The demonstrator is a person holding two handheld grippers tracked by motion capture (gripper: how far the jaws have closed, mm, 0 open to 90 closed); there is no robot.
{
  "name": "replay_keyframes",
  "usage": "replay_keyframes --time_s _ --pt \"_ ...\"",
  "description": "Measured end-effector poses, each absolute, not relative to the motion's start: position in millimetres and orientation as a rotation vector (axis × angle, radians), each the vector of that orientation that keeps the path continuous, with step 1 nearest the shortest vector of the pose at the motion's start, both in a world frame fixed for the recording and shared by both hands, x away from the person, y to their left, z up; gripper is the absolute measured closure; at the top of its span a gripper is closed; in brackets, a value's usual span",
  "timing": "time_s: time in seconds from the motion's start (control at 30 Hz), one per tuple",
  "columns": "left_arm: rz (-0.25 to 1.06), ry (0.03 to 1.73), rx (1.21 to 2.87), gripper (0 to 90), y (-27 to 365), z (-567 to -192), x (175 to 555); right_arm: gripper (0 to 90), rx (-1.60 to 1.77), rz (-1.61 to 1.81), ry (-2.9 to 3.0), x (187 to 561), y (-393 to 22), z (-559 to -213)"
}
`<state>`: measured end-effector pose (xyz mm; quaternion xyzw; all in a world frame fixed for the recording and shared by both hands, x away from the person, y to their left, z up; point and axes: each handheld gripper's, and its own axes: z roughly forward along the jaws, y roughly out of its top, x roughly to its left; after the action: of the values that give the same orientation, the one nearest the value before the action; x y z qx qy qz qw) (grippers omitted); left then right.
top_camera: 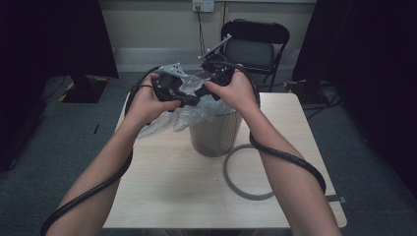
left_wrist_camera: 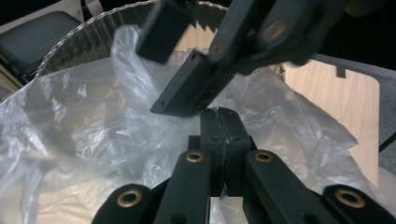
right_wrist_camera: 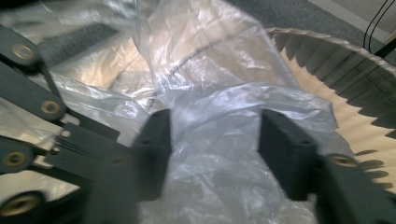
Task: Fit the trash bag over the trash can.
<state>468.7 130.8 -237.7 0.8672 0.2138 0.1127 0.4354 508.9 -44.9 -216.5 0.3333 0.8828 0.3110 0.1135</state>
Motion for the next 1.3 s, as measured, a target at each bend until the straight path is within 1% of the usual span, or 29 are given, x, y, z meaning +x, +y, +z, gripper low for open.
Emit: replay_keyframes --time_s 0.03,0.07,0.1,0.13,0.17,0.2,0.23,0.27,0.33,0.5,0.6,0.63,0.67,0.7,0.73,0.77,0.8,0.83,0.87,0.9,0.93,0.97,1.0,1.03,1.07,1.1,1.13,1.3 --pt "0.301 0.538 2.145 83.9 132 -238 469 66.7 0.967 0.892 2.605 509 -43 -218" --pt "0.329 0.545 2.128 72.9 133 -238 469 71.5 0.960 0.884 2.600 509 -42 -219" --pt "0.329 0.545 2.128 60.5 133 -238 469 71.5 0.960 0.884 2.600 509 -42 -219" --pt "0.342 0.591 2.096 49.5 137 -237 468 77.4 0.957 0.865 2.594 510 -41 -219" --pt "0.342 0.591 2.096 41.9 137 -237 468 79.5 0.966 0.853 2.592 511 -42 -220" --pt "0.358 0.633 2.086 35.4 141 -238 465 80.1 0.972 0.844 2.583 512 -43 -220" --pt "0.358 0.633 2.086 32.1 141 -238 465 80.1 0.972 0.844 2.583 512 -43 -220" --pt "0.404 0.631 2.107 29.9 147 -237 463 81.9 0.985 0.862 2.563 514 -49 -219" --pt "0.399 0.661 2.102 27.9 154 -237 460 82.8 1.016 0.849 2.533 516 -56 -218" --pt "0.432 0.718 2.114 26.7 168 -239 458 85.1 1.056 0.840 2.496 519 -70 -216" --pt "0.435 0.760 2.098 26.7 179 -241 458 89.5 1.073 0.830 2.488 519 -84 -216" --pt "0.440 0.766 2.090 26.7 180 -241 458 89.6 1.078 0.822 2.485 519 -88 -216" --pt "0.440 0.765 2.090 26.7 180 -241 458 88.9 1.087 0.839 2.476 519 -91 -215" --pt "0.438 0.751 2.092 29.1 179 -240 458 85.6 1.093 0.883 2.484 519 -93 -215" --pt "0.435 0.734 2.096 37.1 177 -240 458 80.0 1.094 0.910 2.493 518 -94 -215" --pt "0.435 0.734 2.096 46.3 177 -240 458 80.0 1.094 0.910 2.493 518 -94 -215" --pt "0.397 0.723 2.089 54.1 172 -238 461 70.6 1.051 0.903 2.476 516 -92 -214" --pt "0.392 0.709 2.089 59.8 169 -238 463 64.9 1.047 0.907 2.489 515 -90 -213" --pt "0.391 0.693 2.110 67.8 165 -237 465 57.3 1.041 0.903 2.492 514 -88 -212" --pt "0.391 0.693 2.110 74.3 165 -237 465 56.0 1.032 0.905 2.482 512 -85 -211" --pt "0.406 0.648 2.133 79.0 158 -237 468 54.6 1.032 0.918 2.484 511 -84 -210" --pt "0.402 0.630 2.147 84.1 153 -238 469 49.6 1.048 0.932 2.473 511 -83 -209" --pt "0.402 0.630 2.147 85.2 153 -238 469 49.6 1.048 0.932 2.473 511 -83 -209" --pt "0.392 0.623 2.152 85.2 149 -239 471 46.7 1.066 0.942 2.453 510 -82 -207" --pt "0.384 0.618 2.168 87.9 141 -241 472 43.0 1.079 0.971 2.453 510 -82 -205" --pt "0.384 0.618 2.168 88.0 141 -241 472 43.0 1.079 0.971 2.453 510 -82 -205" --pt "0.374 0.610 2.168 88.4 134 -244 473 39.0 1.111 1.008 2.431 510 -81 -203" --pt "0.355 0.600 2.170 88.8 125 -247 473 37.5 1.123 1.037 2.443 509 -73 -202"
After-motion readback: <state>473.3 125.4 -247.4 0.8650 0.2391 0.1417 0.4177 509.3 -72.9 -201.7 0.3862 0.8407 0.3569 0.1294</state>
